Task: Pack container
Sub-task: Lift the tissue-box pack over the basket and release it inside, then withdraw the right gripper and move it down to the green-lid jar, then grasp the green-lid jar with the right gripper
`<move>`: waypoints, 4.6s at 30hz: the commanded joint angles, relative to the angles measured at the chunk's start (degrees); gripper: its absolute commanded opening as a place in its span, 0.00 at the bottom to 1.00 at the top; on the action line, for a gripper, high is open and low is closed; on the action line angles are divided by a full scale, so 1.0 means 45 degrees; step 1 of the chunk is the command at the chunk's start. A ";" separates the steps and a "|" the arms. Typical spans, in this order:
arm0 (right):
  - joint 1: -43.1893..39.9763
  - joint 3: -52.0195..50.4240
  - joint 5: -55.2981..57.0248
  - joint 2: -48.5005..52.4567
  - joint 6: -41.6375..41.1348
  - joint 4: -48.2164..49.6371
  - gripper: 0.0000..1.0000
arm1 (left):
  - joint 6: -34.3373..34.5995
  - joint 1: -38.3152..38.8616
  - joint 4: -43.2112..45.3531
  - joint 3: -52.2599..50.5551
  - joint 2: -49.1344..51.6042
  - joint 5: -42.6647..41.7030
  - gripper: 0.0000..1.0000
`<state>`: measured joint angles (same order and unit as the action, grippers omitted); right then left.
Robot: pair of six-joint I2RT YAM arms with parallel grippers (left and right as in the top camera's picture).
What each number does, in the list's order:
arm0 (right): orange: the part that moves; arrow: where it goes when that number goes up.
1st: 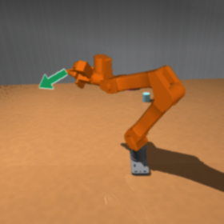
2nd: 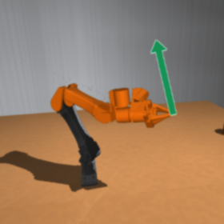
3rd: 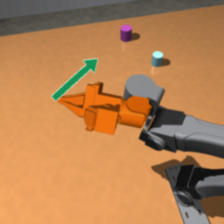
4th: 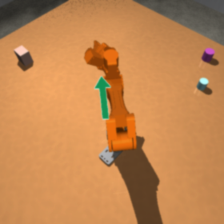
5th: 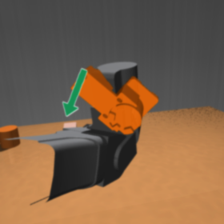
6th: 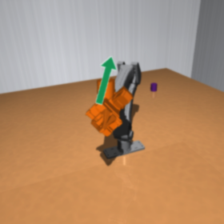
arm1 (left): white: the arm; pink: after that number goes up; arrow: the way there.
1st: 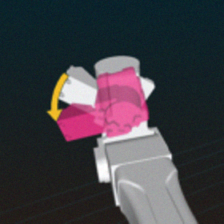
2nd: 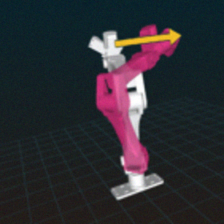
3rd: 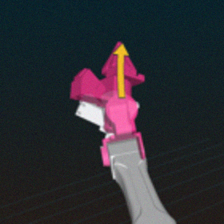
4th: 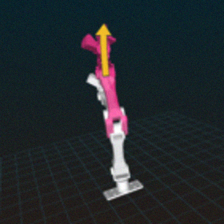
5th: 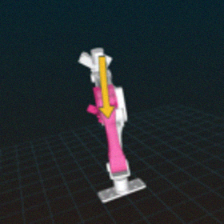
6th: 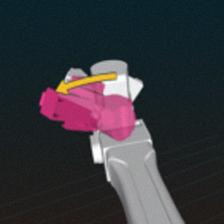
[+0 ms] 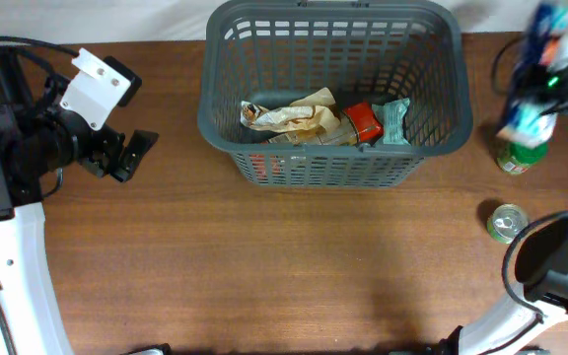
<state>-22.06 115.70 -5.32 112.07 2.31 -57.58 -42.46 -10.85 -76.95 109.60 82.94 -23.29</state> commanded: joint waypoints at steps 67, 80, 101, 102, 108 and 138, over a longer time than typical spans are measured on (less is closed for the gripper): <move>-0.1535 0.3813 0.0000 0.0787 0.0704 -0.5503 0.99 | -0.0209 -0.0073 0.0024 -0.0073 -0.0005 0.0053 0.99; -0.1525 -0.3157 0.0316 0.0787 0.0121 0.0316 0.99 | -0.0209 -0.0073 0.0024 -0.0073 -0.0005 0.0053 0.99; -0.1491 -0.6455 -0.0155 0.0801 0.0044 0.3978 0.99 | -0.0209 -0.0073 0.0024 -0.0073 -0.0005 0.0053 0.99; -0.1496 -0.6557 -0.0155 0.0801 0.0044 0.4080 0.99 | -0.0209 -0.0073 0.0024 -0.0073 -0.0005 0.0053 0.99; -0.1477 -0.7237 -0.0155 0.0801 0.0044 0.5051 0.99 | -0.0209 -0.0073 0.0024 -0.0073 -0.0005 0.0053 0.99; -0.1399 -0.8009 -0.0097 0.1263 0.0039 0.6810 0.88 | -0.0209 -0.0073 0.0024 -0.0073 -0.0005 0.0053 0.99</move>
<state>-28.73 80.23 -5.48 116.99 2.90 -27.35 -42.46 -10.85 -76.95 109.60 82.94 -23.29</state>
